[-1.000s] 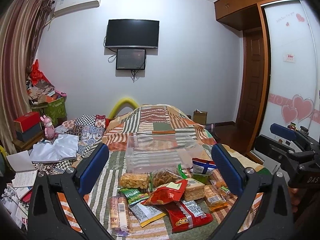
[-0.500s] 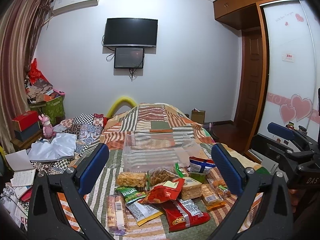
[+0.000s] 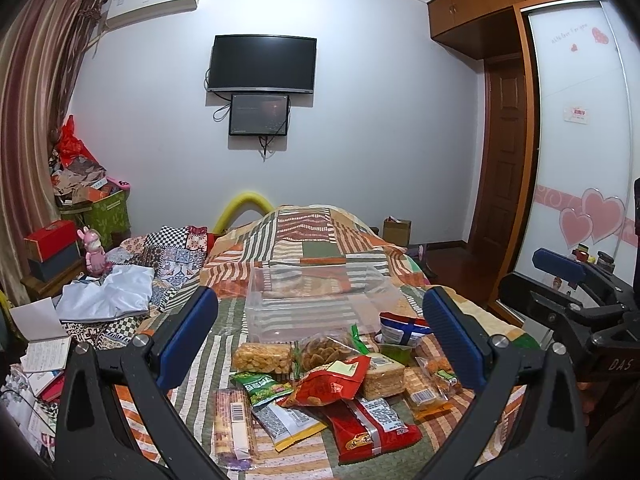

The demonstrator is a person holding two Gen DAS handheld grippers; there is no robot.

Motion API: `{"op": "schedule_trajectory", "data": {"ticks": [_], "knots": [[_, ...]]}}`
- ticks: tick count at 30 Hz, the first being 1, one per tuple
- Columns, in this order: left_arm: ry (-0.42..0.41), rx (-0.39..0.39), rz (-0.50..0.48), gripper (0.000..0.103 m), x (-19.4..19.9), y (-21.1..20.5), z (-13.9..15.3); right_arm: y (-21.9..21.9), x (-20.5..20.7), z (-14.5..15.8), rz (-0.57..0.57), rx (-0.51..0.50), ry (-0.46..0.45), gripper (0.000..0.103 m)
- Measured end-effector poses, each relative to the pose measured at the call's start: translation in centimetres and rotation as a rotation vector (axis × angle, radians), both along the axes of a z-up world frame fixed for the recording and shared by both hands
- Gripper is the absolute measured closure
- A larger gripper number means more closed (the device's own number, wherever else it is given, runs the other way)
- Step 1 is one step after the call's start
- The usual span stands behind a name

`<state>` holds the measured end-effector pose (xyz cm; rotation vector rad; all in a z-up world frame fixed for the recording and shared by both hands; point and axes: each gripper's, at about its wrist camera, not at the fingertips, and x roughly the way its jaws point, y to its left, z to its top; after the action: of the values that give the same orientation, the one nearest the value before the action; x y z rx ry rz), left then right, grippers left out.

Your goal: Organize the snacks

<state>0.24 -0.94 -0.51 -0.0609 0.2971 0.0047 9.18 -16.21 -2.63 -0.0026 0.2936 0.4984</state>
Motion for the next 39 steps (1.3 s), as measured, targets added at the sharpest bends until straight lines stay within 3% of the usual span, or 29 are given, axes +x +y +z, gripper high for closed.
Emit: {"op": "schedule_trajectory", "data": {"ticks": [15,28,39], "knots": [[0.052,-0.01,-0.005,0.0,3.0,1.5,-2.0,0.1,3.3,-2.1,-0.016,-0.028,0.081,0.0],[0.33,-0.055,0.044,0.0,10.8,5.8,-9.4,-0.1,9.2,-7.5,-0.033,-0.088,0.276,0.0],[0.533,-0.071,0.025,0.0,16.3,7.9,-14.4,-0.4,13.0,-10.2,-0.052,-0.18,0.345,0.002]]}}
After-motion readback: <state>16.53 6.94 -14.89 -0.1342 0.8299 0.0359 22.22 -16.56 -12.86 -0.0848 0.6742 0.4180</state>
